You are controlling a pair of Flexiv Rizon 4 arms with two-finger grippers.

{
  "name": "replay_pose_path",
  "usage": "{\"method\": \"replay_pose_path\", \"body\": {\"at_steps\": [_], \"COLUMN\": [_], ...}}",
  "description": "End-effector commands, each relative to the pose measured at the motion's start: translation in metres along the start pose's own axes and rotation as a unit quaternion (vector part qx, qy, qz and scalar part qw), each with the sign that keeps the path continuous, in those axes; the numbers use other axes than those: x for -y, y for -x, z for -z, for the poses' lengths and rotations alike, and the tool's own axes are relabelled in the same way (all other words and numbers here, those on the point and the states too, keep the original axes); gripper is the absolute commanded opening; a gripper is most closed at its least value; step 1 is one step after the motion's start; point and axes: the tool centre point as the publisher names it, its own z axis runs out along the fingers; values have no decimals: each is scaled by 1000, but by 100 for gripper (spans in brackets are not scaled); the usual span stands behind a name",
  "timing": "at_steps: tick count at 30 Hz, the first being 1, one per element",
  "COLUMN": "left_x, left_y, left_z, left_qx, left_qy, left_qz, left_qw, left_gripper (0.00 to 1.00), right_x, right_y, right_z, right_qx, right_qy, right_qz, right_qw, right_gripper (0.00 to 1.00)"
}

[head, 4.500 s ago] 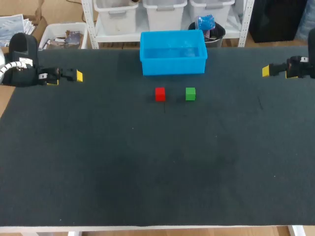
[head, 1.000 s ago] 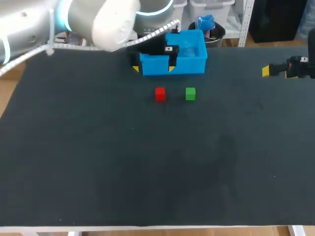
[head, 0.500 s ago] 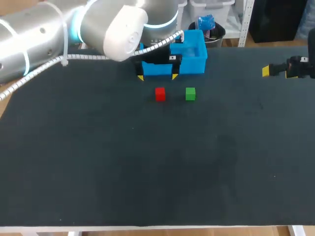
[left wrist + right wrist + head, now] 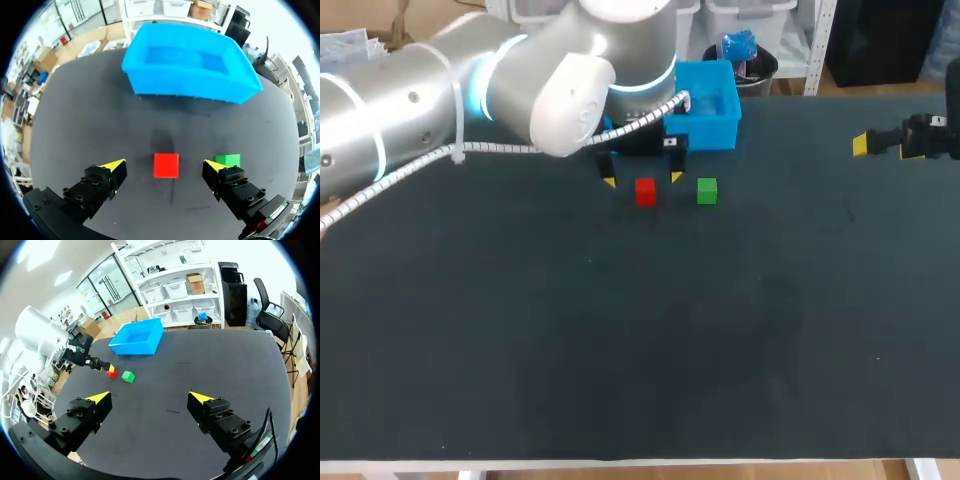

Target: Use the left arm to pick the red cube and place it into the blue plastic box first, then use the right arm to grasp the green cube and put it into the same blue plastic box after the first action is fully finished.

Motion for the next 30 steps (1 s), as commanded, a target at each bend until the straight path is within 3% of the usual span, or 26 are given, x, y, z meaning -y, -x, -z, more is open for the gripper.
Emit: {"method": "replay_pose_path", "body": {"at_steps": [1,24,26,27,28,30], "left_x": [-1,-7,-7,-7,-7,-6], "left_y": [-2,-9,-9,-9,-9,-10], "left_z": [-4,-18,-19,-19,-20,-21], "left_qx": [1,6,9,10,13,15], "left_qy": [-1,12,12,12,12,10], "left_qz": [3,4,2,2,2,-2], "left_qw": [1000,1000,1000,1000,1000,1000], "left_gripper": [100,100,31,8,0,0], "right_x": [0,0,0,0,0,0], "right_y": [0,0,0,0,0,0], "right_z": [0,0,0,0,0,0], "right_qx": [0,0,0,0,0,0], "right_qy": [1,1,1,1,1,1], "right_qz": [0,0,0,0,0,0], "right_qw": [1000,1000,1000,1000,1000,1000], "right_gripper": [100,100,100,100,100,100]}}
